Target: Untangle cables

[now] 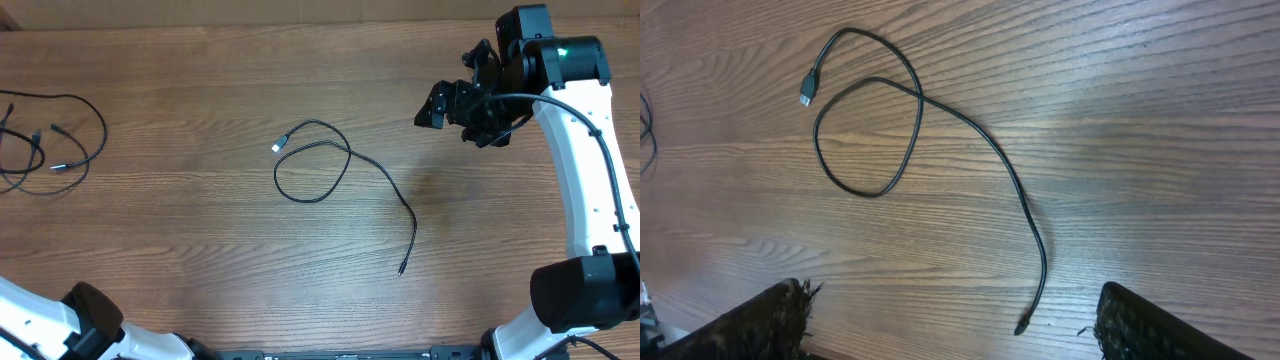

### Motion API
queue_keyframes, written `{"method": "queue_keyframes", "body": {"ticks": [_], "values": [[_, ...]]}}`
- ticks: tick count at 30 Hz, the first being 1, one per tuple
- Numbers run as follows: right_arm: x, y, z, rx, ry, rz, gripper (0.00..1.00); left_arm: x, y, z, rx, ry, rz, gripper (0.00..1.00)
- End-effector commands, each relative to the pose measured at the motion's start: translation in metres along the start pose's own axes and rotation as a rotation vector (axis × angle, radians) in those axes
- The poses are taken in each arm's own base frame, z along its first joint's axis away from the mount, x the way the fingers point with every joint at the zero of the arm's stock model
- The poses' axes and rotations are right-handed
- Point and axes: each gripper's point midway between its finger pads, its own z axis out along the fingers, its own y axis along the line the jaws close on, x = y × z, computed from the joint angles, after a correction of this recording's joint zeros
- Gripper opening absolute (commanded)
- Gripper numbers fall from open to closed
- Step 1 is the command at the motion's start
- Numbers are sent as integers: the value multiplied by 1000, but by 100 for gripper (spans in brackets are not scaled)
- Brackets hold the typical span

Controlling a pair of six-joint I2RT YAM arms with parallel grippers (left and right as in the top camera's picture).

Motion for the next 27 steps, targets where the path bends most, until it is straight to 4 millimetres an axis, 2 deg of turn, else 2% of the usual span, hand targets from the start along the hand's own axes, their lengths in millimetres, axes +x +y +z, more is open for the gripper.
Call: {"method": "queue_keyframes", "body": {"ticks": [1,5,11,15,18,23,24,25,26,27], "values": [[0,1,2,2,3,-11,90,17,18,44,-115,58,-24,4],[0,1,2,2,3,-11,90,37,28,75,-183,124,-3,4],[1,0,2,2,5,-3,89,53,47,116,-289,151,25,4],[-1,1,2,0,-2,-6,89,72,54,146,-329,204,78,4],[-2,1,2,-1,-7,1,89,93,53,171,-332,255,178,5],[-2,1,2,-1,-7,18,89,140,50,212,-338,345,306,4],[-2,1,2,-1,-7,18,89,149,51,221,-340,358,316,8],[-3,1,2,-1,-8,18,89,156,52,228,-340,374,326,57],[-3,1,2,-1,-8,18,89,164,54,235,-346,390,338,100],[-3,1,2,-1,-8,18,89,173,59,242,-355,415,363,100]]}}
